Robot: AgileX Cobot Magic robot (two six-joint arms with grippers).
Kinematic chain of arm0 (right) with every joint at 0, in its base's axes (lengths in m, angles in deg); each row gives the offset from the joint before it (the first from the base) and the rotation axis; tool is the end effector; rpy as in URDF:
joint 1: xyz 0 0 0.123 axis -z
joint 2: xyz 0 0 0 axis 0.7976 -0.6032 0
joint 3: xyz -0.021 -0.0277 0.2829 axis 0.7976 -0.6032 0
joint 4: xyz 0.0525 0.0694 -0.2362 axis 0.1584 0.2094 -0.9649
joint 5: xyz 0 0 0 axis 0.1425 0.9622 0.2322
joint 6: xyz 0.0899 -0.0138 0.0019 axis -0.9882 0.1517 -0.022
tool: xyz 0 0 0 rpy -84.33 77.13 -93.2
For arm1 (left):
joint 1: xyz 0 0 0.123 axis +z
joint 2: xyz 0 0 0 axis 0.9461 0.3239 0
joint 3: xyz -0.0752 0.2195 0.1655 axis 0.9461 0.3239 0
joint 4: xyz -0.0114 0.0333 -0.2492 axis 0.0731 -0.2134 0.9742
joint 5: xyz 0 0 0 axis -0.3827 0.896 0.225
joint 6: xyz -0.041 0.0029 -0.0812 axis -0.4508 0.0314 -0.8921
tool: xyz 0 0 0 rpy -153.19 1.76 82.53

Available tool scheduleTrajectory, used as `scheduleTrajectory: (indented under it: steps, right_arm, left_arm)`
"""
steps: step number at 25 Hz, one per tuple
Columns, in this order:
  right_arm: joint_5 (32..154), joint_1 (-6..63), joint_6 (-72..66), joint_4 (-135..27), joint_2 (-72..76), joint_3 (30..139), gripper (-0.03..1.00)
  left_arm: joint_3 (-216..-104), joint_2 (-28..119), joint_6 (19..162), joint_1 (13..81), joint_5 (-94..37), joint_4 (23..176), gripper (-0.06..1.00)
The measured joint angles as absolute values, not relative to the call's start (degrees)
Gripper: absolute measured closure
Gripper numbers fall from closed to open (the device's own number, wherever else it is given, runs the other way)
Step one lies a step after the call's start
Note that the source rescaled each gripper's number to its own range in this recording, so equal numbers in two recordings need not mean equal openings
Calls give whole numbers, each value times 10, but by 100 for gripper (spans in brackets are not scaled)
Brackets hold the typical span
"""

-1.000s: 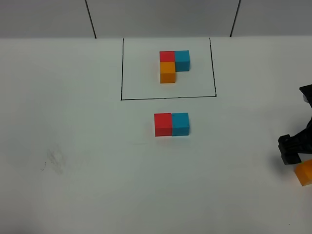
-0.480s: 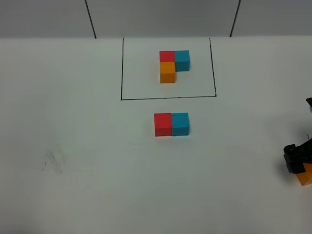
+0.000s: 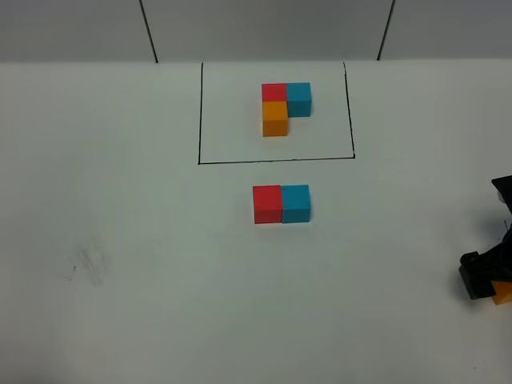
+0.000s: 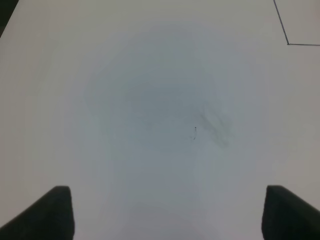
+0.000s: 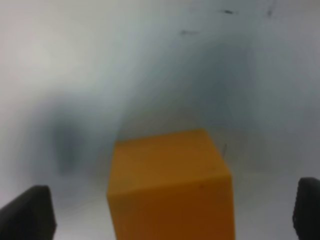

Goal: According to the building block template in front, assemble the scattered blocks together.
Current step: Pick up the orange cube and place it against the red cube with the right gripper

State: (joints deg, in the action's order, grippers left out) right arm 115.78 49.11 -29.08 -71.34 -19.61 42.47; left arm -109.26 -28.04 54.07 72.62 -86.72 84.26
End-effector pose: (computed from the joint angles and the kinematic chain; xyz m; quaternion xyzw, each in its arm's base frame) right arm 0.2446 0.0086 0.1273 -0.0737 0.9947 -0.0425 0.0578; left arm -0.0073 0.0020 0.2768 -0.0283 0.8557 0.0112 0.5166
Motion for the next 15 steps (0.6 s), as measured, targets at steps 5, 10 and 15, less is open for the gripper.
scheduleTrajectory:
  steps: [5,10,15]
  right_arm:
    - [1154,491,-291,-713,-203,425,13]
    - [1153,491,-291,-713,-211,425,39]
    - [1155,491,-291,-713,-216,425,71]
  left_arm:
    - [-1093,-280,541,726,-867,843,23]
    - [-1093,-280,541,726,-867,843,23]
    - [-1093,-280,541,726,-867,843,23]
